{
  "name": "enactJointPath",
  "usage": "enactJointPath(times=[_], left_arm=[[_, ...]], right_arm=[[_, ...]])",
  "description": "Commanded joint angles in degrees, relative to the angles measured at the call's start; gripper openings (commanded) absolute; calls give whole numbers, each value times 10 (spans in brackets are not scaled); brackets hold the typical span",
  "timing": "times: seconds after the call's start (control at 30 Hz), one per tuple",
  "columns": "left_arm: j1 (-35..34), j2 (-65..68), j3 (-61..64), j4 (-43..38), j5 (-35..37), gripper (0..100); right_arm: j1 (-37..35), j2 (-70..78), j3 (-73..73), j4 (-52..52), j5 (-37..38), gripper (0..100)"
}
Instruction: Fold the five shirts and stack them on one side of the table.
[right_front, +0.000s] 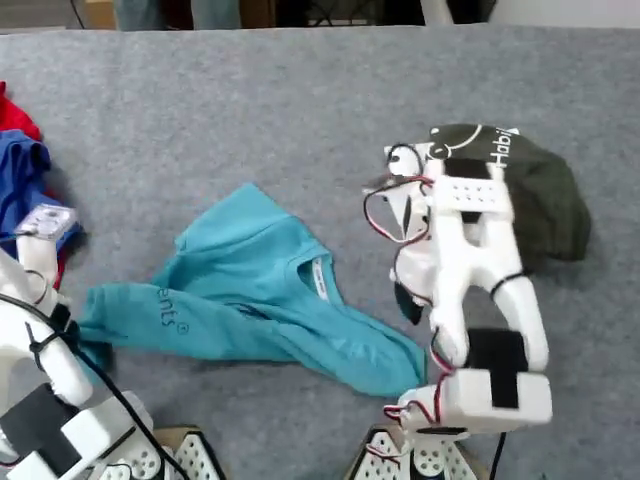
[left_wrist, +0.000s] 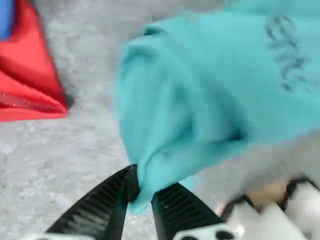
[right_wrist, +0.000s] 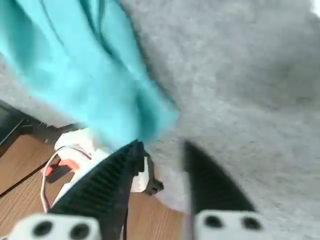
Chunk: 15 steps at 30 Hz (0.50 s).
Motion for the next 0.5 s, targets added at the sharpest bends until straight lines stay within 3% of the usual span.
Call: enactJointPath(times=[0.0,0.07,0.13,0.33,0.47], left_arm=[[-27,-8,-26,77,-119,61],[-49,-8,-41,106,-150,110],[-76,-8,-58,115,-149,153],[-117,-8,-122,120,-121,178],[-117,-8,-180,173,-102,178]], right_arm=[[8,-64,-14,10,52,342],[5,-91,-15,9,87,358],[-34,-104,-29,6,70,357],[-227,-44,-82,-107,-130,355],[-320,45,-213,-139,-229,264]])
